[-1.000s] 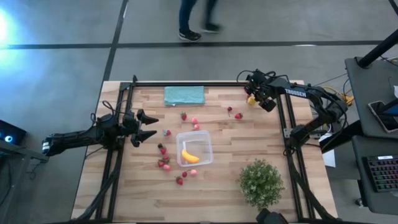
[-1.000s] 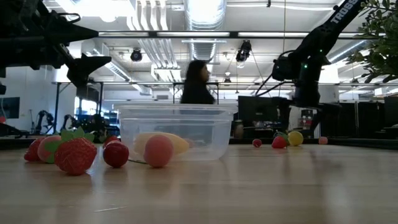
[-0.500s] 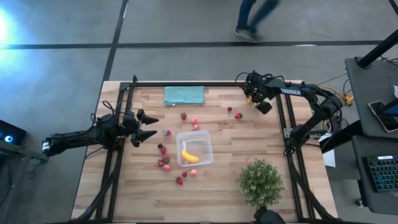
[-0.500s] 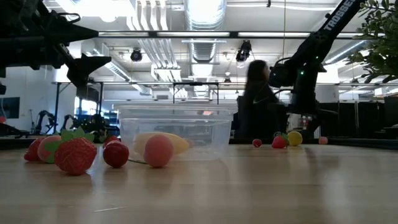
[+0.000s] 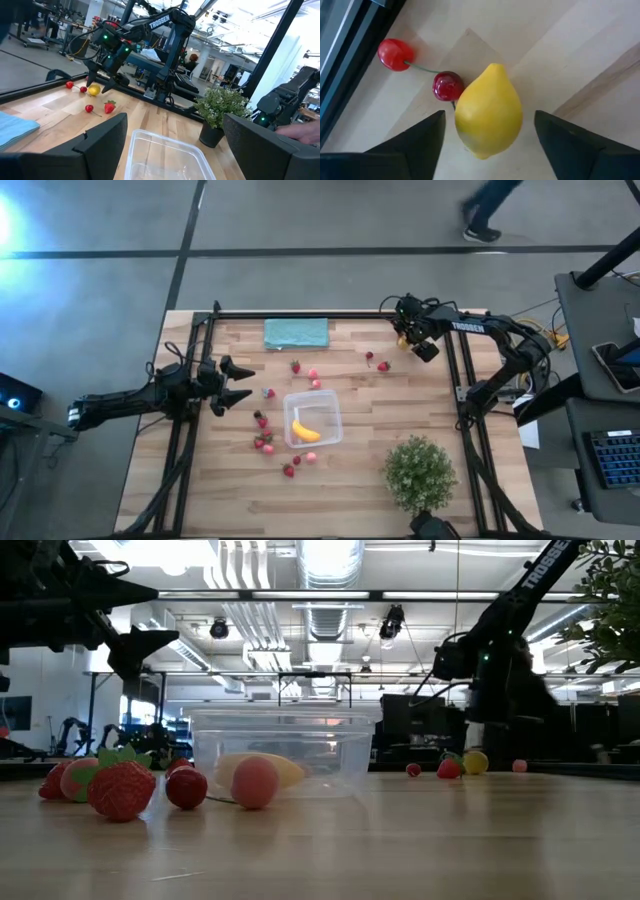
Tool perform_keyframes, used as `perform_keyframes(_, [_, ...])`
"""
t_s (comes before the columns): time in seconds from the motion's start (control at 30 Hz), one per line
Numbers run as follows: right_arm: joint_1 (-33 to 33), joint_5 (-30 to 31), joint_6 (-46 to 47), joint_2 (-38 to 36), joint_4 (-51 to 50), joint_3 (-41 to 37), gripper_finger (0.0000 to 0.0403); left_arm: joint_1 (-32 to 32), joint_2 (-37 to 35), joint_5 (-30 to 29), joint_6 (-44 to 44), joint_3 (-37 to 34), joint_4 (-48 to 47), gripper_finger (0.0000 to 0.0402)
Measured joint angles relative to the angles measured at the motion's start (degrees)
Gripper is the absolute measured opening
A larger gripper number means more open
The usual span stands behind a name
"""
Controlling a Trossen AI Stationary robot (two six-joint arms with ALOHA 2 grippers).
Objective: Pick and placing Produce into tupperware
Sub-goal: Put the yellow lemon into the transparent bin
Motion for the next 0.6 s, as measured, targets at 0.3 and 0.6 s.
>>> perform_keyframes(0.3, [0.00, 0.01, -1.02, 0.13, 0.05, 0.00, 0.0213, -0.02, 0.01, -0.02, 0.00, 0.00, 0.00, 0.0314])
perform_keyframes(0.6, [0.04, -0.02, -1.02, 0.10, 0.09, 0.01, 0.0200, -0.02, 0.00, 0.00, 0.00, 0.00, -0.02, 0.0314])
